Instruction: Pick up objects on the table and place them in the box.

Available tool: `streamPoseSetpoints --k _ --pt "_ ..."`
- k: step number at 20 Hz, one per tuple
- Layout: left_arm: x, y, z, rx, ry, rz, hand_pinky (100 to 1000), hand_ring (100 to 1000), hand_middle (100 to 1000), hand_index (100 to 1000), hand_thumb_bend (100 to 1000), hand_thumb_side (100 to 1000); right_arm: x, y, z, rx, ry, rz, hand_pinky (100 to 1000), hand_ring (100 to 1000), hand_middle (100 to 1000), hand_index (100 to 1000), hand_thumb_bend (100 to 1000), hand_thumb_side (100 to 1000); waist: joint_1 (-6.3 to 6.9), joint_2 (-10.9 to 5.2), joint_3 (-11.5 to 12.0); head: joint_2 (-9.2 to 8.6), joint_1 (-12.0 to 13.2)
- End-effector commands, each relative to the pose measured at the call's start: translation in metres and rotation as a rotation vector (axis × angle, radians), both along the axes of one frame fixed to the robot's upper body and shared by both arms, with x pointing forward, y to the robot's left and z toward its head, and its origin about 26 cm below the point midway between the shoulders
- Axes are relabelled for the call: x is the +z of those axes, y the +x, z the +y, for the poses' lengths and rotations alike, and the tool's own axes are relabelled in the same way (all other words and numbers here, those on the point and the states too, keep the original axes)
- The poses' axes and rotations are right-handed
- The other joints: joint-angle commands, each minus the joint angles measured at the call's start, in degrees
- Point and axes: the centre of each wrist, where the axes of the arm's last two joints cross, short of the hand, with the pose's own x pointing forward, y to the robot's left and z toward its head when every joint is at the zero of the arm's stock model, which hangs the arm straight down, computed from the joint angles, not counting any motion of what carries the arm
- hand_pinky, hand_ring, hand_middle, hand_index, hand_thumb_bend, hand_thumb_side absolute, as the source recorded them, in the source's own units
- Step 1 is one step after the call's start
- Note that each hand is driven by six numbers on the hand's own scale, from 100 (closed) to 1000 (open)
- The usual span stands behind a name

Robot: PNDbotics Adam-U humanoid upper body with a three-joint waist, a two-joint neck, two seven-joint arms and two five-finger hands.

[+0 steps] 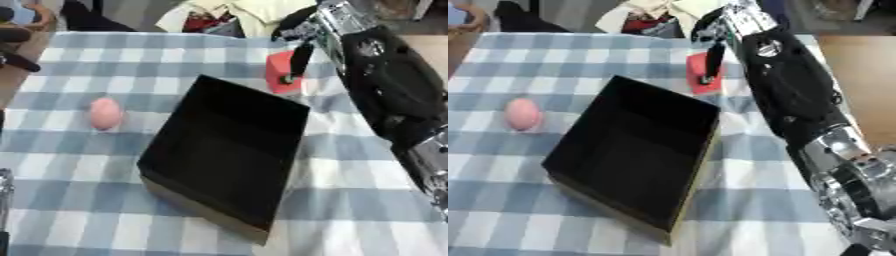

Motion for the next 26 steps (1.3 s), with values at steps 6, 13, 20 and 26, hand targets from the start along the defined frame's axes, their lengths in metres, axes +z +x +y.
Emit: streamPoseSetpoints --k 6,13,20,26 --pt "0.0078 -0.0022 -0.0003 -0.003 0.036 -0.019 479 688 730 809 100 787 0.0136 0.0000 -0.0018 -0.031 -0.026 0.025 977 977 955 1000 284 261 -0.06 -0.69 0.2 -0.30 0.0" --pt "0.0088 -0.0020 -0.0005 -0.006 0.047 -0.018 476 687 729 808 100 783 0.0129 -0.0004 0.0015 -0.038 -0.003 0.040 958 958 877 916 138 224 -0.15 -0.83 0.3 -0.62 -0.1" --pt "0.0093 -0.0019 -0.0005 -0.006 0.052 -0.014 474 687 730 809 100 783 0.0138 -0.0021 0.0051 0.027 0.038 -0.043 914 906 694 656 100 195 -0.17 -0.96 0.3 -0.83 -0.4" --pt "0.0094 -0.0020 -0.0002 -0.006 0.058 -0.010 472 686 729 808 100 776 0.0193 -0.0034 0.0064 0.043 0.071 -0.077 895 886 627 594 100 181 -0.17 -1.15 0.0 -0.66 -0.3"
